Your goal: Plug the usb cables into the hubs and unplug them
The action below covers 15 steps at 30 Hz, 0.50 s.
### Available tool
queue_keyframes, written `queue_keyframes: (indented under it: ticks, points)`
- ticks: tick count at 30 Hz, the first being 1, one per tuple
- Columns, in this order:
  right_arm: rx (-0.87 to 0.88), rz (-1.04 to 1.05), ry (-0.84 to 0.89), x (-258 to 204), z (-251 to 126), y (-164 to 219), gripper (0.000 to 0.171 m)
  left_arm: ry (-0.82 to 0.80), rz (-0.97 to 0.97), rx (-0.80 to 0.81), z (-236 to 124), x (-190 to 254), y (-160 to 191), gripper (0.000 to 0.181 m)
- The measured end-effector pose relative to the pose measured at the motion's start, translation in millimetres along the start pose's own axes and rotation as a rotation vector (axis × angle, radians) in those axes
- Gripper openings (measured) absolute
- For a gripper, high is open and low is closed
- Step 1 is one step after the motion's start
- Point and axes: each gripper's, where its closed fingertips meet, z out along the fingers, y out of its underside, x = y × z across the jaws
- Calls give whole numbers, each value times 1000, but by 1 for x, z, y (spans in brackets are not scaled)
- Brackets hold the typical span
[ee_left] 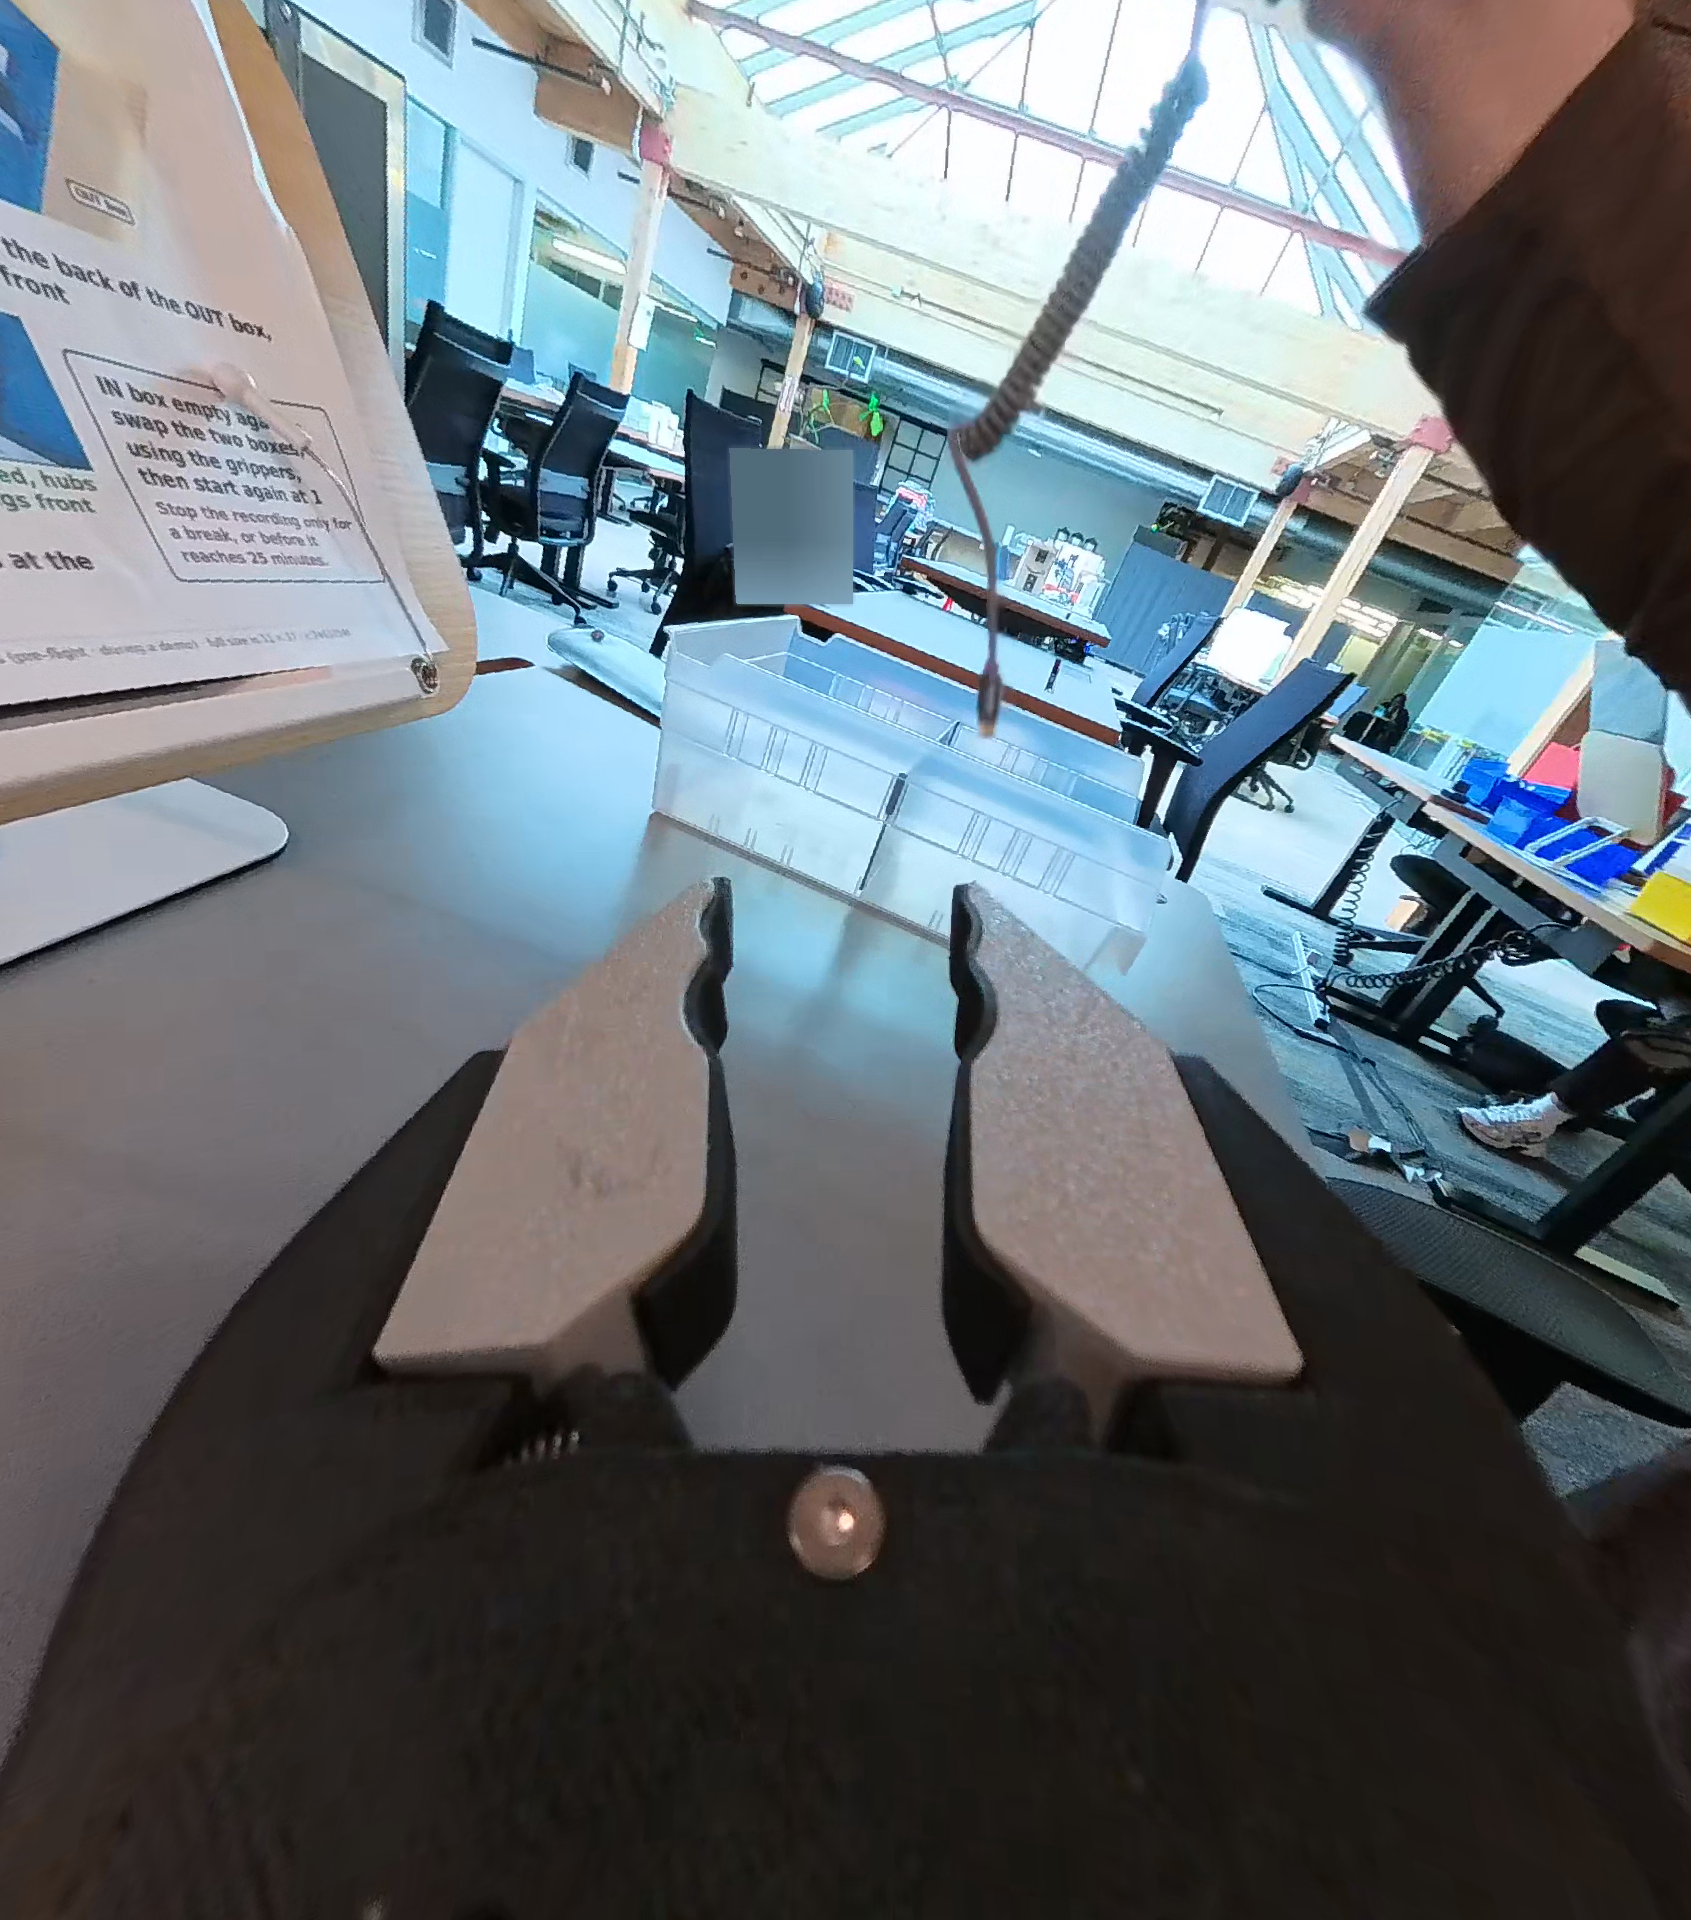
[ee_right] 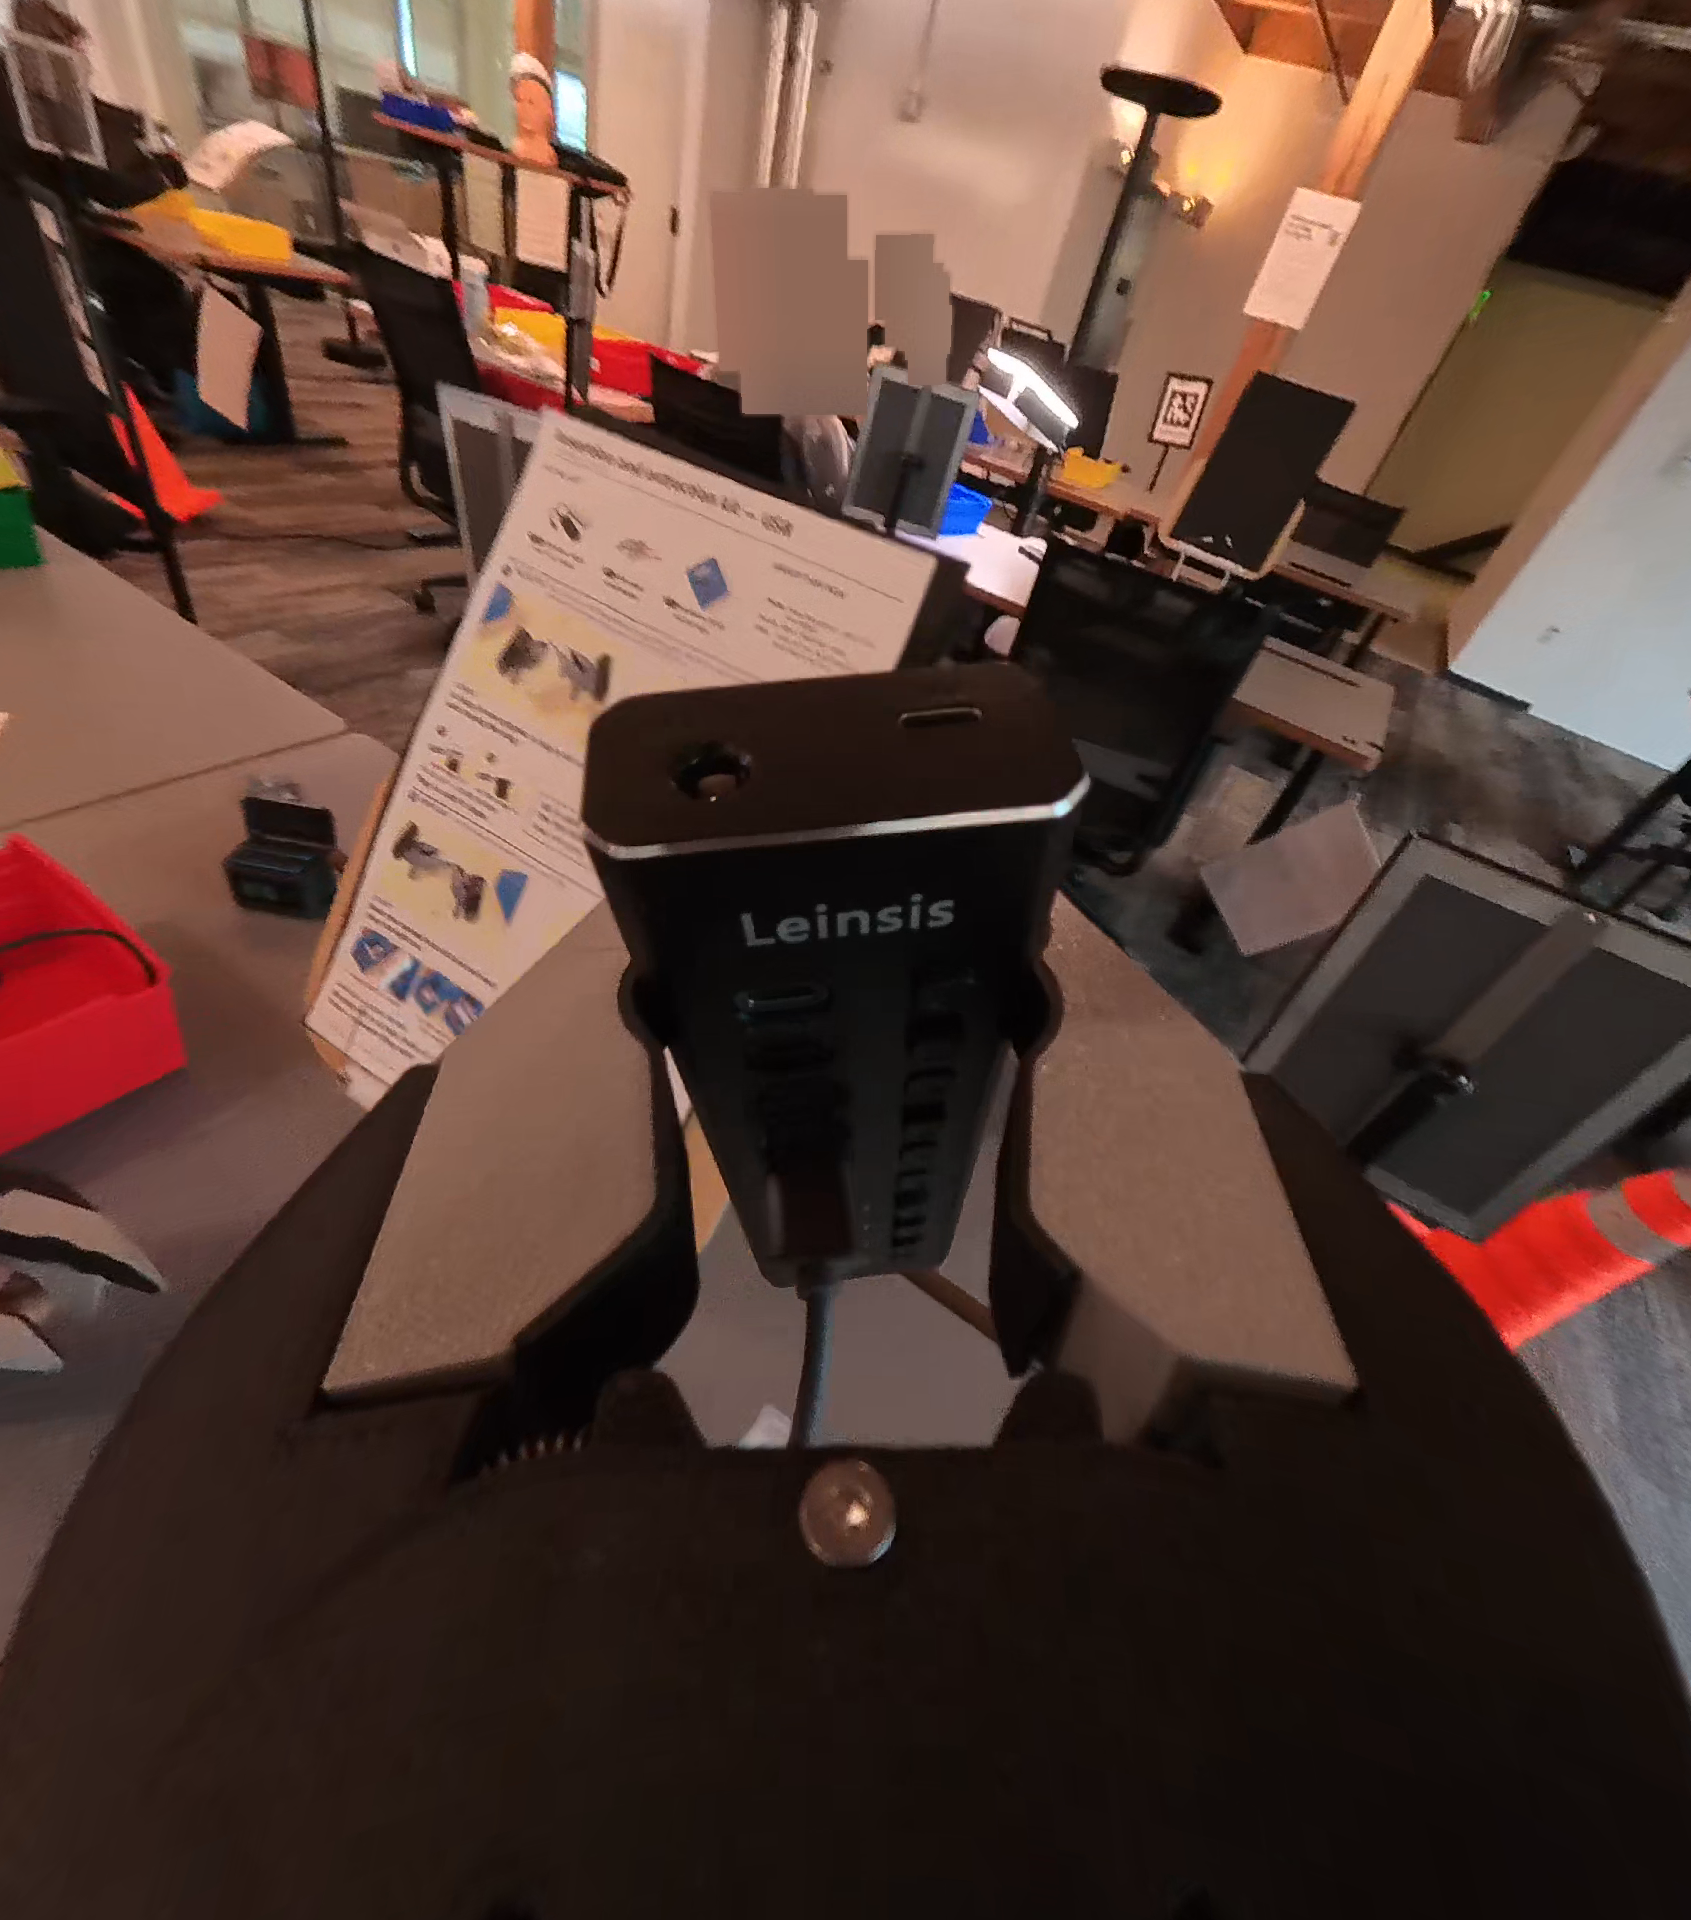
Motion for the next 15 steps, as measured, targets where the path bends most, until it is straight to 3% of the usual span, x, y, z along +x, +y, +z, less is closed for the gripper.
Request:
queue_keyframes:
  ticks: [9,15]
  points:
    - [-73,16,60,42,3,74,64,18,1,-5,2,4,1,38]
    - [-132,12,-4,35,7,122,65,20,3,-26,4,4,6,38]
